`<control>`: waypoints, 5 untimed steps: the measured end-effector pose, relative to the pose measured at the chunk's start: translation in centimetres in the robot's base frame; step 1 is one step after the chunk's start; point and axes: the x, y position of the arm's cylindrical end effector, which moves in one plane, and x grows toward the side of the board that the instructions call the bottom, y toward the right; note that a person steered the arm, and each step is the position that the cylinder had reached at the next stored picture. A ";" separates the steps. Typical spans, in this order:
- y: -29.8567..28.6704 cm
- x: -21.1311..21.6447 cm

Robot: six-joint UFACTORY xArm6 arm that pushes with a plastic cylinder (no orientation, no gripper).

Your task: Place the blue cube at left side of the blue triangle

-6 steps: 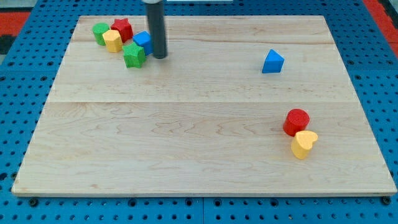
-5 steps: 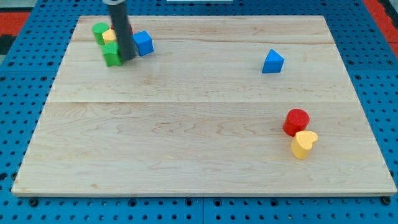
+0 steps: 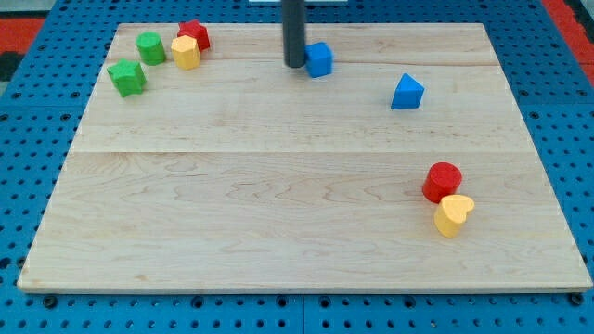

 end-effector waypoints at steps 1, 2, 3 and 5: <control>-1.1 -2.1; 8.1 0.0; 10.7 4.2; 7.8 -1.1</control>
